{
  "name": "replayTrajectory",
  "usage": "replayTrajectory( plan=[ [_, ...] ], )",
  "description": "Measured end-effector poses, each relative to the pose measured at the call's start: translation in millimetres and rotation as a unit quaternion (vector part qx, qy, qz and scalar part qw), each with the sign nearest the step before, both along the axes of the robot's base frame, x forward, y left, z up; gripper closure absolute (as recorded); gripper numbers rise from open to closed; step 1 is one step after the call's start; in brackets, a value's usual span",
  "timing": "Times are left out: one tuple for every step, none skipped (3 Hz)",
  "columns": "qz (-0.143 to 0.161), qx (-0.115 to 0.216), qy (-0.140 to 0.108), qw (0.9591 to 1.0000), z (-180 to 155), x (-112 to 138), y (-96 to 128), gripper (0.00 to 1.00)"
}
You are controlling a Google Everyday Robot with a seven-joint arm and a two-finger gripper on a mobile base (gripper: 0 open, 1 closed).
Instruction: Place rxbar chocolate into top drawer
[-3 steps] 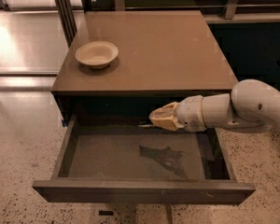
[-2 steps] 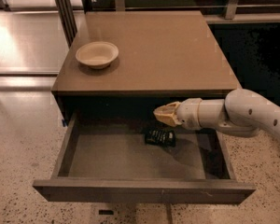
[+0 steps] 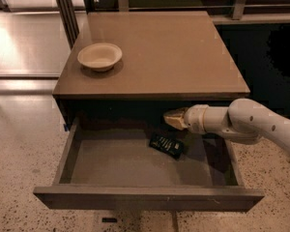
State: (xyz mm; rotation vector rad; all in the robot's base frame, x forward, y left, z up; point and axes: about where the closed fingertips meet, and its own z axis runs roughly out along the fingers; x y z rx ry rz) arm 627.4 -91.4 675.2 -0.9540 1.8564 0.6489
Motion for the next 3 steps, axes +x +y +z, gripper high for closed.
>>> replayTrajectory(
  plan=[
    [0.0, 0.0, 0.0, 1.0, 0.4, -0.3, 0.3, 0.61],
    [0.0, 0.0, 0.0, 1.0, 0.4, -0.3, 0.4, 0.38],
    [0.001, 0.0, 0.0, 1.0, 0.4, -0.3, 0.4, 0.07]
  ],
)
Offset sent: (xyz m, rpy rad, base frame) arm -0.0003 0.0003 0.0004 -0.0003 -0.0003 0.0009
